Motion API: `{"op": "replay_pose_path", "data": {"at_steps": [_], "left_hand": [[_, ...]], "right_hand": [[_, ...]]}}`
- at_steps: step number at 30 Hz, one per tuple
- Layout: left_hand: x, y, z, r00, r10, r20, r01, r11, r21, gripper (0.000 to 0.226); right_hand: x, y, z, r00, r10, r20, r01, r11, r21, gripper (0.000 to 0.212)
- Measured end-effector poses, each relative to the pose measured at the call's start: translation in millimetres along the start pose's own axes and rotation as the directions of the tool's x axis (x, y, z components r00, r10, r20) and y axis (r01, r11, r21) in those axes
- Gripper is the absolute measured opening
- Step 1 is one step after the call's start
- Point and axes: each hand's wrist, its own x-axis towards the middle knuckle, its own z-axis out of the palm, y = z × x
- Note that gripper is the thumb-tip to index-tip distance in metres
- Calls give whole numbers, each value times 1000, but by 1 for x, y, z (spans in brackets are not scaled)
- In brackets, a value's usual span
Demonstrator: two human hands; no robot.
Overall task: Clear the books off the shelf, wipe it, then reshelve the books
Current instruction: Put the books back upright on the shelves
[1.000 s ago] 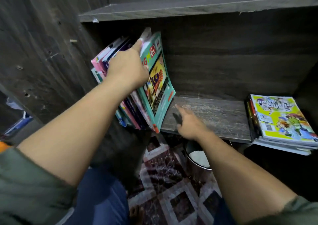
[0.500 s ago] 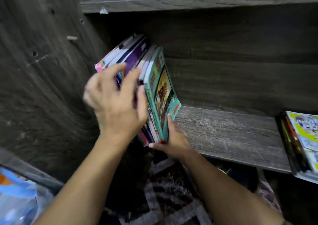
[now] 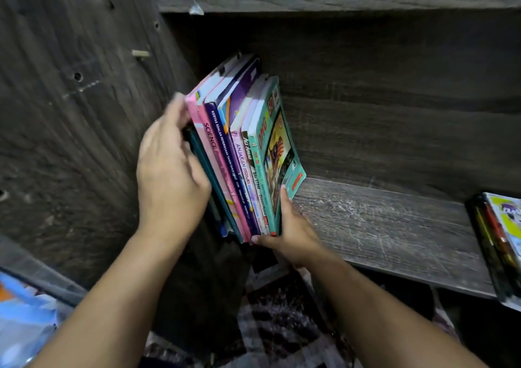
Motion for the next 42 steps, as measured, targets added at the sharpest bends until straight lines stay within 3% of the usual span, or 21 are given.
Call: {"op": "replay_pose_path", "data": {"at_steps": [2, 6, 13, 15, 18, 21, 24, 27, 33, 38, 42], "left_hand": [[9, 1, -3, 997, -70, 27, 71, 997, -40, 61], [16, -1, -8, 991, -25, 133, 22, 999, 23, 64], [2, 15, -8, 912, -100, 397, 88, 995, 47, 99], [5, 19, -7, 923, -134, 361, 141, 990, 7, 97], [12, 11, -5, 961, -112, 253, 112, 994, 16, 62], [10, 6, 3, 954, 5, 300, -80, 967, 240, 53], [10, 8, 12, 936, -41, 351, -122, 895, 429, 54], [17, 8, 12, 941, 19, 338, -189, 858, 477, 55], [21, 9, 8, 968, -10, 252, -137, 817, 560, 14], [21, 18, -11, 979, -48, 196, -78, 806, 586, 26], [11, 30, -27, 969, -197, 147, 85, 830, 551, 41]], "right_hand": [[3, -1, -1, 1000, 0, 1, 0, 999, 39, 133], [0, 0, -8, 999, -35, 9, 34, 996, 83, 129], [-8, 2, -19, 997, -63, 51, 60, 997, 57, 124], [-10, 1, -20, 996, -58, 62, 56, 997, 46, 119], [-13, 0, -18, 997, -40, 72, 39, 999, 18, 112], [-15, 2, -14, 998, -31, 58, 30, 999, 10, 110], [-17, 3, -15, 998, -24, 65, 24, 1000, 8, 109], [-17, 3, -17, 996, -13, 84, 12, 1000, 11, 106], [-15, 3, -17, 997, -14, 78, 12, 1000, 17, 104], [-18, 3, -14, 999, -2, 39, 1, 1000, 28, 103], [-20, 1, -12, 1000, 10, 9, -11, 997, 70, 103]]}}
